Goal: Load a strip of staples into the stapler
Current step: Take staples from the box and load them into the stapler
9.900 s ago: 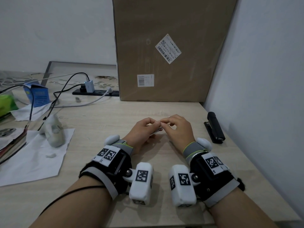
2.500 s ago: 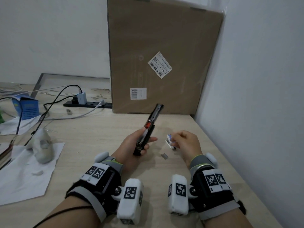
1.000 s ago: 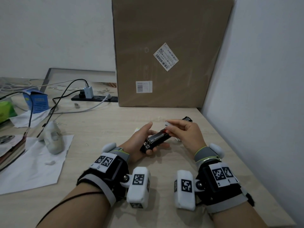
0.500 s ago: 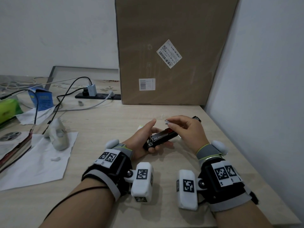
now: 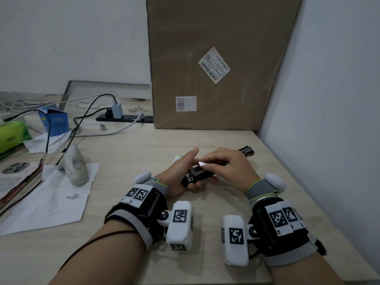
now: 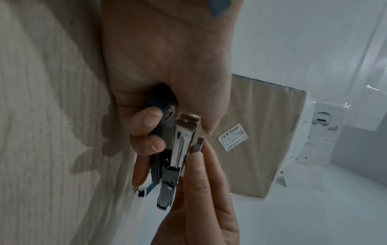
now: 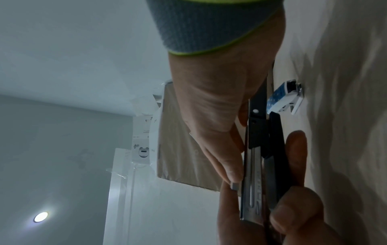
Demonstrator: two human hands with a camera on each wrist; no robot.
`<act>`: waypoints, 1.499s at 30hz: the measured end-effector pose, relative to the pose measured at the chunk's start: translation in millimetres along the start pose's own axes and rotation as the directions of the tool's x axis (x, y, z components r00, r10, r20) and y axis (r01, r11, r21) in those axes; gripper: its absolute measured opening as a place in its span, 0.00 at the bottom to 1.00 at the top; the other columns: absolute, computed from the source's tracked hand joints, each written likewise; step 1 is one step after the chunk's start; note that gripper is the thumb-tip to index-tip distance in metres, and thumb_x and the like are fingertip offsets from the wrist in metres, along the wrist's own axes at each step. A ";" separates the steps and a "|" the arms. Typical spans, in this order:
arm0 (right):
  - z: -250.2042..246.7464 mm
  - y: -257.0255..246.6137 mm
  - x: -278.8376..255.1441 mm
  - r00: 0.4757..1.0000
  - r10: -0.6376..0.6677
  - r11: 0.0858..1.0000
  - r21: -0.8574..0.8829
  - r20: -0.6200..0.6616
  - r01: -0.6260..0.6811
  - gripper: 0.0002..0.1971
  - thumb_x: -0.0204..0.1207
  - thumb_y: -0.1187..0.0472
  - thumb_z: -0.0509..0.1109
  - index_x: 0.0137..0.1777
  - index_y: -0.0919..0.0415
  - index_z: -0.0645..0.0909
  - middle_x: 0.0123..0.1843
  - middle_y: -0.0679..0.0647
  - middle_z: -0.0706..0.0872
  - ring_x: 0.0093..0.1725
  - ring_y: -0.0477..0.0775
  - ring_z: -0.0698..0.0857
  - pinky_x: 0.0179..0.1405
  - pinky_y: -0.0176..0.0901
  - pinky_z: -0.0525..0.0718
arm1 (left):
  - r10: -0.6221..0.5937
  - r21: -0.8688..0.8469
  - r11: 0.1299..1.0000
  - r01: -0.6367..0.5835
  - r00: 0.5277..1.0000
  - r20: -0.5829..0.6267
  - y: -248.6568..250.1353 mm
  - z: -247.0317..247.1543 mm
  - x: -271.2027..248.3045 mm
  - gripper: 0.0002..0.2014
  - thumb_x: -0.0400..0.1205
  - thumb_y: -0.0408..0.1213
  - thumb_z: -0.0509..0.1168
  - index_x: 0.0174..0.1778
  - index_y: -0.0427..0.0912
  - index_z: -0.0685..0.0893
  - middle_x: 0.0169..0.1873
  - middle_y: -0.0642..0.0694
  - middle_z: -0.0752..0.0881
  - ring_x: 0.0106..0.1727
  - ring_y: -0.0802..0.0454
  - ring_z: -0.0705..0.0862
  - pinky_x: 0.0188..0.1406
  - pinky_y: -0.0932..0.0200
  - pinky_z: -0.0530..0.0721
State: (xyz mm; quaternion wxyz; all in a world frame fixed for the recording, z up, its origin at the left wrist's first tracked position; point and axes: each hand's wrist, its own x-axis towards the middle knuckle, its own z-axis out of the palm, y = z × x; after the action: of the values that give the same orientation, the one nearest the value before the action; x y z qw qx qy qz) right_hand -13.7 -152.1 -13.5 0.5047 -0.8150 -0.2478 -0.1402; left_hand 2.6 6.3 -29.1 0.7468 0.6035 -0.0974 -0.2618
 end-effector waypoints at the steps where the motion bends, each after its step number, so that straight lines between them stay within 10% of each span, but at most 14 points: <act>1: 0.0 -0.5 -0.1 1.000 -0.002 1.000 -0.006 0.005 0.002 0.07 0.67 0.65 0.77 0.44 0.56 0.90 0.43 0.54 0.89 0.45 0.46 0.86 0.48 0.31 0.80 | 0.001 -0.005 1.000 -0.001 1.000 -0.003 -0.1 -0.4 0.5 0.31 0.84 0.59 0.48 0.55 0.33 0.82 0.28 0.38 0.87 0.16 0.53 0.72 0.09 0.69 0.65; 19: -2.8 -1.0 0.4 0.997 0.027 0.999 -0.029 0.070 -0.025 0.07 0.65 0.65 0.78 0.44 0.58 0.90 0.41 0.48 0.86 0.46 0.48 0.85 0.54 0.41 0.82 | 0.006 0.027 1.000 -0.006 1.000 -0.003 1.8 3.3 -1.7 0.35 0.85 0.58 0.46 0.68 0.28 0.75 0.22 0.43 0.85 0.14 0.54 0.72 0.09 0.70 0.62; 33: -4.8 -2.2 0.2 0.995 0.021 0.999 -0.052 0.093 -0.016 0.09 0.63 0.66 0.79 0.43 0.56 0.91 0.38 0.43 0.85 0.43 0.41 0.83 0.51 0.34 0.78 | 0.003 0.062 0.998 -0.002 1.000 -0.008 2.5 4.5 -2.6 0.28 0.85 0.58 0.47 0.50 0.36 0.81 0.21 0.45 0.84 0.15 0.54 0.73 0.09 0.70 0.62; 45: -3.9 -2.0 -0.4 0.995 0.016 0.998 -0.060 0.102 -0.010 0.06 0.65 0.63 0.78 0.42 0.55 0.91 0.41 0.52 0.89 0.46 0.50 0.86 0.57 0.48 0.82 | -0.008 0.096 0.995 0.005 1.000 0.027 2.3 4.0 -3.0 0.29 0.84 0.60 0.47 0.49 0.38 0.82 0.24 0.45 0.87 0.16 0.54 0.73 0.10 0.68 0.62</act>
State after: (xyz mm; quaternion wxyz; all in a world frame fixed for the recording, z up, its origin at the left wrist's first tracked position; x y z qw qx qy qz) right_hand -15.0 -154.9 -10.4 0.4677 -0.8374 -0.2637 -0.1022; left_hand -1.1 4.7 -25.3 0.7146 0.6354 -0.1183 -0.2674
